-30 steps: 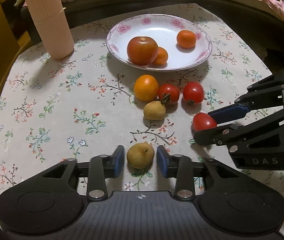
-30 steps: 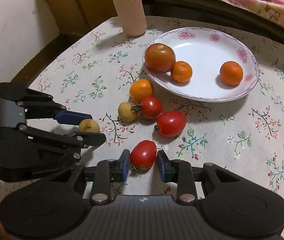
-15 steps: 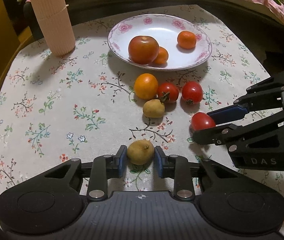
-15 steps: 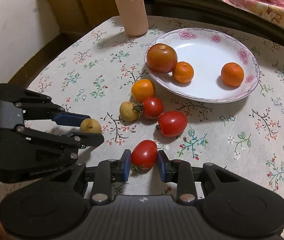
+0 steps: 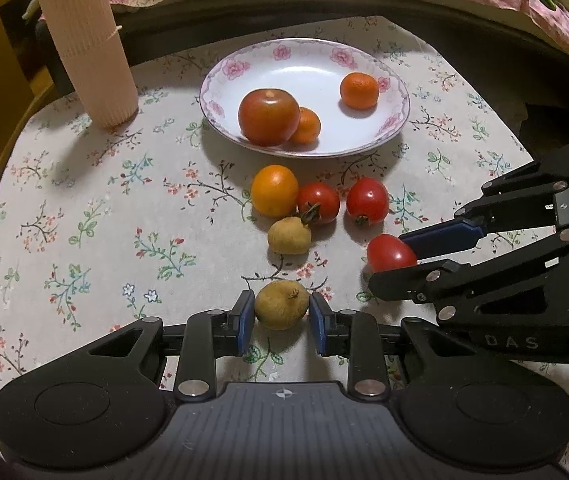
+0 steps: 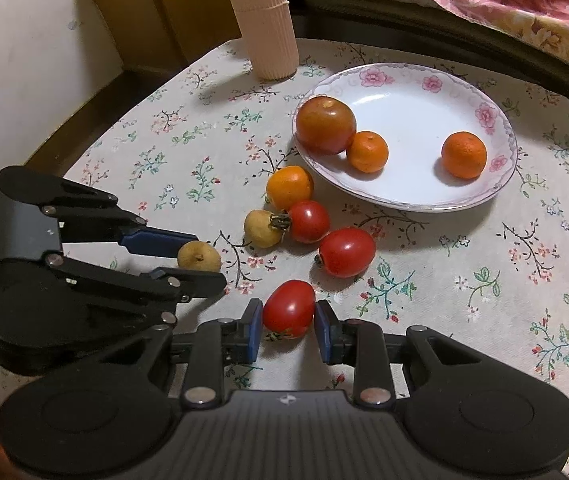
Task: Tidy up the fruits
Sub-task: 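Lift the tan fruit and red cherry tomato off the table with both tools, then carry both held fruits over the white plate with both tools, then lower both fruits into the plate and open both tools, then withdraw both tools toward the remaining tan fruit and red cherry tomato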
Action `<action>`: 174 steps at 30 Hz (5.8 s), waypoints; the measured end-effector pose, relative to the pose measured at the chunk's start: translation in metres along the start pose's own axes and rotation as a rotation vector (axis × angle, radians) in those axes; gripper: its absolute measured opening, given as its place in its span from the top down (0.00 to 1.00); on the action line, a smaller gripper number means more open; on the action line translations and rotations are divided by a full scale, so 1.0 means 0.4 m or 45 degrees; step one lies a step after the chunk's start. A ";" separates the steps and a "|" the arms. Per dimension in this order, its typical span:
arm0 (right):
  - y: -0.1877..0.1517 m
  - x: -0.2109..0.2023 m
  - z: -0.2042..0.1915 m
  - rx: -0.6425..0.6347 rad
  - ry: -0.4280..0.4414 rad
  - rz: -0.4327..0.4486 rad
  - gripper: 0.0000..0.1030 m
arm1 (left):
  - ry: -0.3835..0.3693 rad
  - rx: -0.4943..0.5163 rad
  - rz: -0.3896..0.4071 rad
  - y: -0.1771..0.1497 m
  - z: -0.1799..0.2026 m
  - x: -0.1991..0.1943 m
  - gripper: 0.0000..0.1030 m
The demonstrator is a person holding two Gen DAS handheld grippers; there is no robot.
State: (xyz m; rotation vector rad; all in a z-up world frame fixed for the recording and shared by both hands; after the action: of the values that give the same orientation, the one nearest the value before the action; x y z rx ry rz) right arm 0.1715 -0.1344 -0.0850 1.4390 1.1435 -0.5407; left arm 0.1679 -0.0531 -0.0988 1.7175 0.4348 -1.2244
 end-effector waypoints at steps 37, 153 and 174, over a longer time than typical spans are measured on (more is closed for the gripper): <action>0.081 -0.076 0.082 0.124 -0.048 0.158 0.71 | 0.084 0.038 0.125 0.150 0.017 -0.011 0.66; 0.065 0.002 0.072 0.037 -0.006 0.058 0.66 | 0.057 0.191 0.055 0.073 0.011 0.000 0.32; 0.069 0.042 0.097 0.027 -0.057 0.024 0.69 | -0.050 0.123 0.038 0.084 0.018 0.064 0.46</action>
State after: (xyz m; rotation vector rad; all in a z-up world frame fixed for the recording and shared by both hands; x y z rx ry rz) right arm 0.2130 -0.1609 -0.0950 1.4477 1.0904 -0.5705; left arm 0.1993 -0.0813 -0.1050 1.7723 0.3301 -1.2729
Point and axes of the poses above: each gripper's, at about its wrist camera, not at the fingertips, and x roughly the way its jaws point, z to its right, y to its top, the point moved 7 cm from there along x, roughly the way its jaws point, and after that the axes turned 4 degrees about x, right-handed, at the moved point
